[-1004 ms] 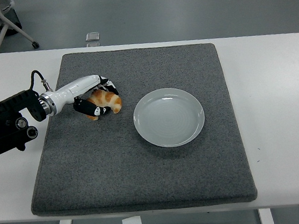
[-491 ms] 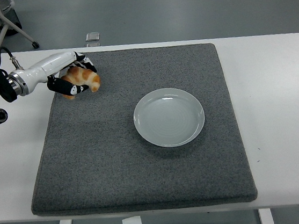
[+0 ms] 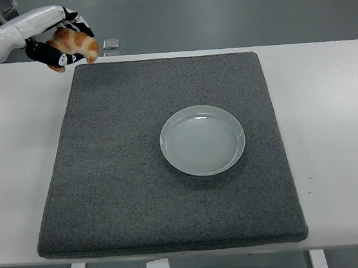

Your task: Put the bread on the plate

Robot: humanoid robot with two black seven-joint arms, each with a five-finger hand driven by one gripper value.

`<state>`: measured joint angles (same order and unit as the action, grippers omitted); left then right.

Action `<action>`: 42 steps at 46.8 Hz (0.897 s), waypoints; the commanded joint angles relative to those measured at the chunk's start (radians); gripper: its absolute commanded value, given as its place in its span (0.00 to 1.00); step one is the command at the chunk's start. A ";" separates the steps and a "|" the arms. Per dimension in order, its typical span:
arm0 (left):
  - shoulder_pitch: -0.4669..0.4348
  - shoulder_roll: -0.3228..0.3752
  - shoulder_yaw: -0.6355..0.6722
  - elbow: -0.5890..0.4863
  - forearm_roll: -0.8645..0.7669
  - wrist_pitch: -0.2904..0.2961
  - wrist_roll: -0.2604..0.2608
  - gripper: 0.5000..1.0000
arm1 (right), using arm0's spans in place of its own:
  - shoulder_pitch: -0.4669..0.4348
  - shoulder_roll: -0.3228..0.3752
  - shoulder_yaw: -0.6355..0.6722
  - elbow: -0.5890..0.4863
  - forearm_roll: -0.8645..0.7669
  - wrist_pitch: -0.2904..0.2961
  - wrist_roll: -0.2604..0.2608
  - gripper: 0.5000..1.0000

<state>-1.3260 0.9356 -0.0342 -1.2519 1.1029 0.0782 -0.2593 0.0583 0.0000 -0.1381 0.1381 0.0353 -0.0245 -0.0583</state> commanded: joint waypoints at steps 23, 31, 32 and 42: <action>-0.102 0.023 -0.004 0.014 -0.012 -0.057 0.000 0.00 | 0.000 0.000 0.000 0.000 0.000 0.000 0.000 0.86; -0.101 0.023 -0.003 0.011 -0.014 -0.057 0.000 0.00 | 0.000 0.000 0.000 0.000 0.000 0.000 0.000 0.86; -0.101 0.020 -0.003 0.011 -0.015 -0.057 0.000 0.00 | 0.000 0.000 0.000 0.000 0.000 0.000 0.000 0.86; -0.104 -0.089 -0.003 0.006 -0.015 -0.055 0.002 0.00 | 0.000 0.000 0.000 0.000 0.000 0.000 0.000 0.86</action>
<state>-1.4259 0.8931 -0.0376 -1.2464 1.0874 0.0225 -0.2591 0.0589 0.0000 -0.1380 0.1381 0.0353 -0.0245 -0.0583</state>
